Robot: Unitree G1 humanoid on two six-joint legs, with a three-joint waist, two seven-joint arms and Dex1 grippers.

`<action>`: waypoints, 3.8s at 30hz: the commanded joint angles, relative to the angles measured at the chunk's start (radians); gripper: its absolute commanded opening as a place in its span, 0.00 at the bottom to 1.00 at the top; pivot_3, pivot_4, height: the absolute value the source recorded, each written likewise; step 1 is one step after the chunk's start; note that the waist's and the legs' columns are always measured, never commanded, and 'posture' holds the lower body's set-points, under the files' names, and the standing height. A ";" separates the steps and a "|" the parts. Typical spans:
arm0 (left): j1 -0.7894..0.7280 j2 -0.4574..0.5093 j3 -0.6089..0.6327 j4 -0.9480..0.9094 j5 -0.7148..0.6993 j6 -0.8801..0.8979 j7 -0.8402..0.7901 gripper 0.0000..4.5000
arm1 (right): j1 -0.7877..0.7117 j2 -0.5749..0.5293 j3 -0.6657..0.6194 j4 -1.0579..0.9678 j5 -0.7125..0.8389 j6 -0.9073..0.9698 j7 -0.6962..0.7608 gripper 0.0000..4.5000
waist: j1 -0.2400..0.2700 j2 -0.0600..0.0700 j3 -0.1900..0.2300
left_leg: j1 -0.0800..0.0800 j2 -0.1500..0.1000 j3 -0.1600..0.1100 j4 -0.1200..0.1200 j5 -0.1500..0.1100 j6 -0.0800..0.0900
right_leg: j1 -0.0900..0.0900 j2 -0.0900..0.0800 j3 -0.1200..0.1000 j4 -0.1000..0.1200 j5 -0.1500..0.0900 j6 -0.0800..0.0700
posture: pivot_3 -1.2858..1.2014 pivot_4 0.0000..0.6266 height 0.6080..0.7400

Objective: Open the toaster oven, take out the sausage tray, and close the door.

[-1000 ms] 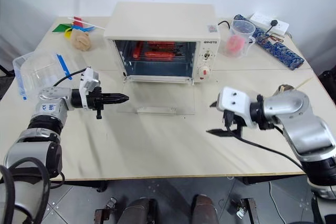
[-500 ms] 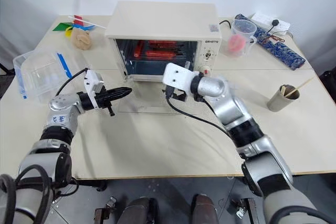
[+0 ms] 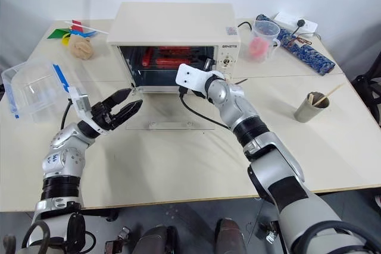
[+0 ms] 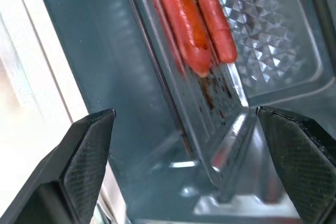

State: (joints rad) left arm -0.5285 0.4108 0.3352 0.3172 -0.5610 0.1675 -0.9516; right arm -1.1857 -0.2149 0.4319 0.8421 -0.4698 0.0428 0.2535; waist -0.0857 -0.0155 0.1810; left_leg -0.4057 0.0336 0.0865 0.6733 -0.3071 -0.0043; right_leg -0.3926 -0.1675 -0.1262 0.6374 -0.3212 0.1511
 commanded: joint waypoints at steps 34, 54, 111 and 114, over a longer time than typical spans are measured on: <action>-0.422 0.044 -0.021 0.484 0.107 -0.132 0.080 1.00 | 0.086 -0.032 0.063 -0.260 -0.198 -0.088 0.001 0.01 | -0.015 0.000 0.000 | 0.001 0.000 0.003 -0.005 0.001 -0.002 | -0.002 0.000 0.000 -0.001 0.000 0.000 | 0.52 0.24 1.00; -0.524 0.065 -0.011 0.660 0.133 -0.207 0.041 1.00 | 0.270 -0.098 0.066 -0.582 -0.296 0.030 0.135 0.01 | -0.018 0.000 0.000 | 0.002 0.000 0.003 -0.005 0.001 -0.002 | -0.002 0.000 -0.001 0.000 0.000 0.000 | 0.52 0.24 1.00; -0.541 0.124 -0.007 0.695 0.126 -0.135 -0.034 1.00 | 0.494 -0.198 0.044 -0.893 -0.359 -0.093 0.127 0.00 | -0.016 0.000 0.000 | 0.002 0.000 0.004 -0.003 0.001 -0.002 | -0.002 0.000 0.000 0.000 0.000 0.000 | 0.52 0.24 1.00; -0.509 0.138 -0.013 0.649 0.126 -0.107 -0.069 1.00 | 0.504 -0.210 0.035 -0.911 -0.354 -0.104 0.128 0.00 | -0.014 0.000 0.000 | 0.002 0.000 0.004 -0.003 0.001 -0.002 | -0.002 0.000 0.000 0.000 0.000 0.000 | 0.52 0.24 1.00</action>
State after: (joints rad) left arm -1.0423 0.5203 0.3067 1.0185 -0.4245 0.0545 -1.0068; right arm -0.6817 -0.4198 0.5025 -0.0116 -0.8251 -0.0464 0.3919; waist -0.0995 -0.0157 0.1809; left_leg -0.4039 0.0333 0.0903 0.6698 -0.3059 -0.0060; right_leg -0.3946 -0.1674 -0.1264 0.6372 -0.3212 0.1511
